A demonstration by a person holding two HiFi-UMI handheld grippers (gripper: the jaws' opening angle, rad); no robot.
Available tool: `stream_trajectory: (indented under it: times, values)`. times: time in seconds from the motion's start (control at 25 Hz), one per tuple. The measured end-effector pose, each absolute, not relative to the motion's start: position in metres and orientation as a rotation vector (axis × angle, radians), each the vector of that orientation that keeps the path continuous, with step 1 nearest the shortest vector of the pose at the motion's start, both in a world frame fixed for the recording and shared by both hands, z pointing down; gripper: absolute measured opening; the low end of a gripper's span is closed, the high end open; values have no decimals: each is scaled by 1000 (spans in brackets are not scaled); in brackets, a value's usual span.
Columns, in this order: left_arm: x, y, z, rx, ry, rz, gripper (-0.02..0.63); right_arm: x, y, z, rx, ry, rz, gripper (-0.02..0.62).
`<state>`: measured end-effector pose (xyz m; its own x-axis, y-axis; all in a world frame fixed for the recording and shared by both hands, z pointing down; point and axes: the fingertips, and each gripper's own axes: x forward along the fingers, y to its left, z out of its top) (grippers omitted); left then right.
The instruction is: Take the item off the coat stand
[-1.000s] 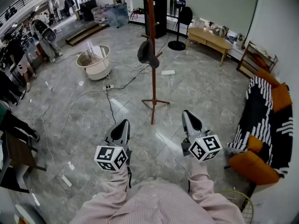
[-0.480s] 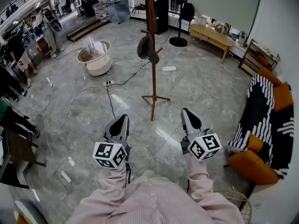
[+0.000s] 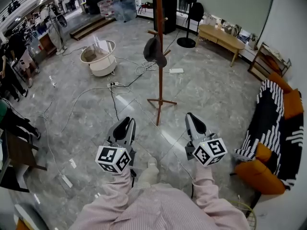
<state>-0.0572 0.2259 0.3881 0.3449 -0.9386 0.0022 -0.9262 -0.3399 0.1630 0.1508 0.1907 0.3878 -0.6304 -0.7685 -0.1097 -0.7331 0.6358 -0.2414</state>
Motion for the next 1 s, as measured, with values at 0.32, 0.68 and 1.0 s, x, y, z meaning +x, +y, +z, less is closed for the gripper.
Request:
stream_trajectory:
  times: [0.32, 0.68, 1.0]
  values:
    - [-84, 150, 400, 2436, -1703, -145, 63, 118, 120, 401, -1213, 2679, -294, 5]
    - [-112, 62, 401, 2452, -1637, -131, 98, 84, 41, 402, -1245, 2668, -317, 5]
    - [-129, 12, 407, 2476, -1586, -113, 144, 69, 1, 405, -1292, 2648, -308, 5]
